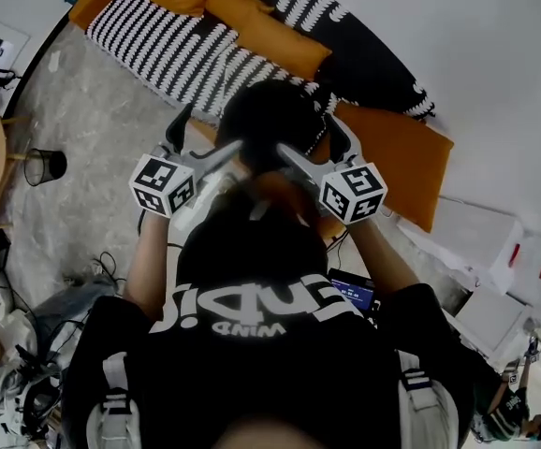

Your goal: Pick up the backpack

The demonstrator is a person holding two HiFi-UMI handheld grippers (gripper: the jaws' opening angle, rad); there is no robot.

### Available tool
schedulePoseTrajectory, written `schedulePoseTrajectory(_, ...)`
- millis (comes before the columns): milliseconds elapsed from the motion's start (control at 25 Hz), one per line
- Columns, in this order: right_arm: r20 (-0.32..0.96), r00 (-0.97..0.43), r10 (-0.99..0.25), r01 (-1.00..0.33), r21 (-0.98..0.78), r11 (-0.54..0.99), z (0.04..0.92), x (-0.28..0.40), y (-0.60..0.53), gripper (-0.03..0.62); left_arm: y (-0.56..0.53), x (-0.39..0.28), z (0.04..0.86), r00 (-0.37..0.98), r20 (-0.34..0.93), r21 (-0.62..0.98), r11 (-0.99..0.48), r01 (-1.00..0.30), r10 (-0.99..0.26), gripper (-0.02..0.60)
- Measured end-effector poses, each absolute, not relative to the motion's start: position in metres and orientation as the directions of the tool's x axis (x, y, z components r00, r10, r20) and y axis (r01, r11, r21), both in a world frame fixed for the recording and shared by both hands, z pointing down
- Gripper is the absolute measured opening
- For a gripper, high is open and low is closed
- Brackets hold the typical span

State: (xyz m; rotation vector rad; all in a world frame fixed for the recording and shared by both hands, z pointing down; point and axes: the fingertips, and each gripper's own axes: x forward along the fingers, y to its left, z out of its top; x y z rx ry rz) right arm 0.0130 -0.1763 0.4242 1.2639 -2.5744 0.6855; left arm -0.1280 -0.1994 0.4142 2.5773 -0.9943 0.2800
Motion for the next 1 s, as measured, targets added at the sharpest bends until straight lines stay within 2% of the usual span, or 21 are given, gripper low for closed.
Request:
schedulePoseTrajectory(160, 0.426, -0.631, -0.649, -0.775, -0.306, 0.552, 0.455, 0.001, -0.18, 0.486, -0.208, -0.129, 0.441, 0.74, 0.344, 0.275, -0.691, -0.668, -0.578, 0.554)
schedulePoseTrajectory(520, 0.546, -0.599, -0.586, -0.798, -0.349, 0.492, 0.555, -0.005, -0.185, 0.486, -0.23, -0.126, 0.53, 0.754, 0.429, 0.333, -0.689, -0.643, -0.497, 0.589)
schedulePoseTrajectory(1000, 0.615, -0.559, -0.556, -0.829, -0.398, 0.393, 0.656, -0.004, -0.191, 0.486, -0.25, -0.109, 0.66, 0.769, 0.542, 0.395, -0.704, -0.589, -0.339, 0.594)
